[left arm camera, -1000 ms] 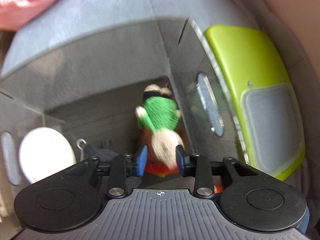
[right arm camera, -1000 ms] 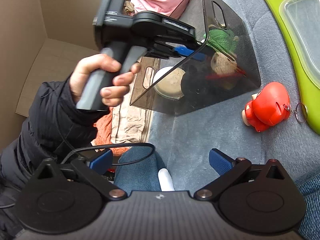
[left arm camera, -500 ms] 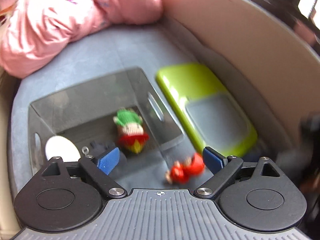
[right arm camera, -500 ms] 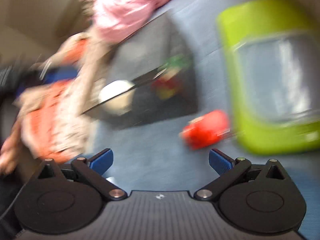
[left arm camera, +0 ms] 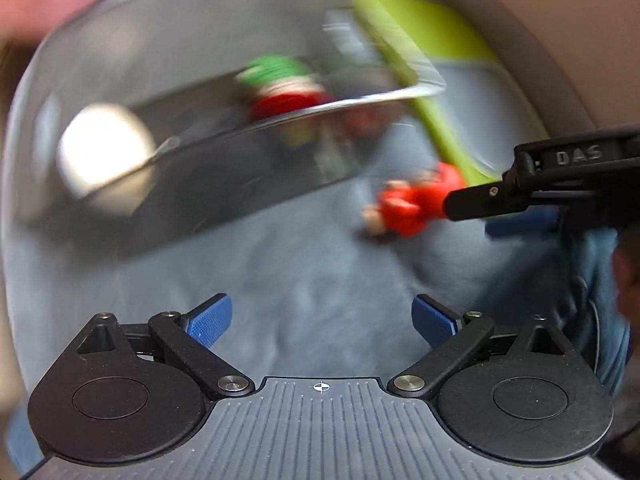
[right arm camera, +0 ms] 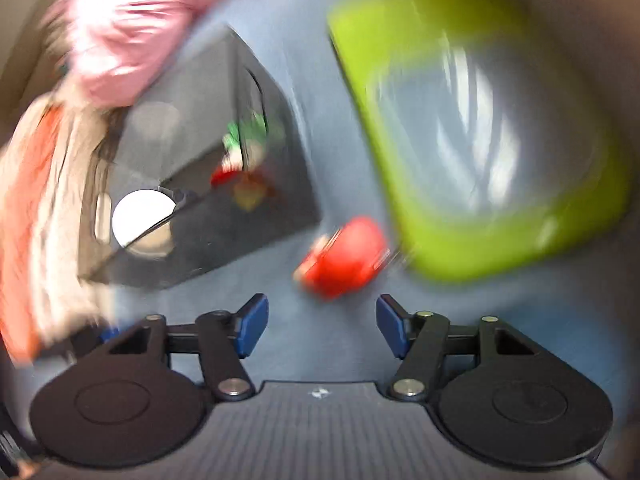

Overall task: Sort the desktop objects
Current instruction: 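Reach the right gripper to the red figure keychain and grasp it, then lower the red figure into the clear box and open the right gripper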

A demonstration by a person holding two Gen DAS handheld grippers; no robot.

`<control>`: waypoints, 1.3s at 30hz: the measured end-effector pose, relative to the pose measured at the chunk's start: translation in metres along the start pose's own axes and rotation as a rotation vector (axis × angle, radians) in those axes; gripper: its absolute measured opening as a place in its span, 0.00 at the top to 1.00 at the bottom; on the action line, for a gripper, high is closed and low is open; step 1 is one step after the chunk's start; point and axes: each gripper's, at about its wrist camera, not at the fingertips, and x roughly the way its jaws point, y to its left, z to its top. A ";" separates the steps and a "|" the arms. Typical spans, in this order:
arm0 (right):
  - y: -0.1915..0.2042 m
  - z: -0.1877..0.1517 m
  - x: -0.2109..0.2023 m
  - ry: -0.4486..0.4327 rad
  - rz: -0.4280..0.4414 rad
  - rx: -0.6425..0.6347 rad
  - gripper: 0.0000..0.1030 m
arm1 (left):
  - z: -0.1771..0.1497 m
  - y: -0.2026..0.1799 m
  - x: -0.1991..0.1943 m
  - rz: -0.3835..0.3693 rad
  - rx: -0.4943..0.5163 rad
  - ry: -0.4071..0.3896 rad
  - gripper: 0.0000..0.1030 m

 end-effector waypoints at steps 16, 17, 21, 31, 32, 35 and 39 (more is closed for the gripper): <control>-0.003 0.004 0.062 -0.152 -0.165 0.196 0.48 | -0.011 0.052 -0.077 -0.616 -0.058 -0.202 0.00; -0.002 0.002 0.055 -0.131 -0.138 0.179 0.48 | -0.011 0.054 -0.084 -0.683 -0.049 -0.220 0.00; 0.020 -0.002 0.002 -0.138 -0.048 0.012 0.48 | -0.008 0.056 -0.112 -0.770 0.000 -0.300 0.00; 0.215 0.076 -0.020 -0.256 -0.149 -0.618 0.48 | -0.018 0.091 -0.134 -0.649 -0.119 -0.377 0.00; 0.230 0.082 -0.001 -0.238 -0.188 -0.648 0.48 | -0.021 0.101 -0.136 -0.640 -0.151 -0.400 0.00; 0.263 0.092 0.062 -0.194 -0.306 -0.713 0.48 | -0.028 0.132 -0.145 -0.636 -0.256 -0.462 0.00; 0.271 0.097 0.130 -0.154 -0.425 -0.727 0.48 | -0.036 0.161 -0.144 -0.707 -0.337 -0.503 0.00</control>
